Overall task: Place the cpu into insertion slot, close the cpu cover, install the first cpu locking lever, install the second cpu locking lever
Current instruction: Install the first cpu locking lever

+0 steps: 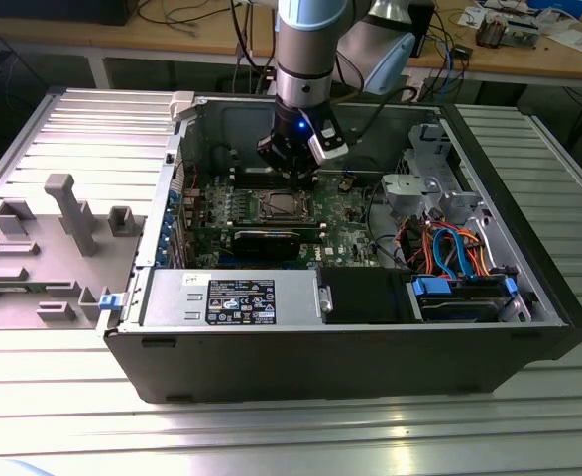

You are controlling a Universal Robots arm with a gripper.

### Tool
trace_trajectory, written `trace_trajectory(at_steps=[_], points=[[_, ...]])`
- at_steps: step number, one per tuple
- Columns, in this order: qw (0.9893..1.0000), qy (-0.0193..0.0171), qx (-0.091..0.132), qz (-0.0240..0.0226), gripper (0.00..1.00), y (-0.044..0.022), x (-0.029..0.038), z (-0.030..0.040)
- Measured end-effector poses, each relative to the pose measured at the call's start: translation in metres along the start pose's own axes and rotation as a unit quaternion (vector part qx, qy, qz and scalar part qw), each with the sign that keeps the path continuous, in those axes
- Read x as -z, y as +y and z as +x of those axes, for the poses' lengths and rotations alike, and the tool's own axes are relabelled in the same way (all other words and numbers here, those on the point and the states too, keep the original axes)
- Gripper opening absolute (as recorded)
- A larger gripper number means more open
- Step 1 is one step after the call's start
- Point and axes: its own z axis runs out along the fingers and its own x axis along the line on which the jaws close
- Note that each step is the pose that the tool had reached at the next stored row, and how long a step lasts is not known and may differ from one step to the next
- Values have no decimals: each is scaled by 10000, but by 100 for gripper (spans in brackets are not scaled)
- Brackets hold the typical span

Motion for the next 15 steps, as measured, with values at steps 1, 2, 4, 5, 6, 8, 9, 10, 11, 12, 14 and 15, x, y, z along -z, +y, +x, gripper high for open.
trace_trajectory(at_steps=[1, 2, 4, 5, 6, 8, 9, 10, 11, 12, 14, 15], points=[[10000, 0, 0, 0, 11, -1, -4, 0], [10000, 0, 0, 0, 11, -2, -6, 0], [10000, 1, 0, 0, 11, -6, -11, -1], [10000, 0, 0, 0, 11, -9, -12, -1], [10000, 0, 0, 0, 11, -10, -13, -1], [10000, 0, -1, 0, 11, -11, -13, -1], [10000, -1, 0, 0, 11, -11, -12, -1], [10000, -1, 0, -1, 11, -11, -10, -1], [10000, -1, 0, -2, 11, -10, -7, -2], [10000, -1, 0, -1, 11, -10, -5, -2], [10000, 0, 0, 0, 11, -10, 2, -2], [10000, -1, 0, -1, 11, -10, 4, -2]])
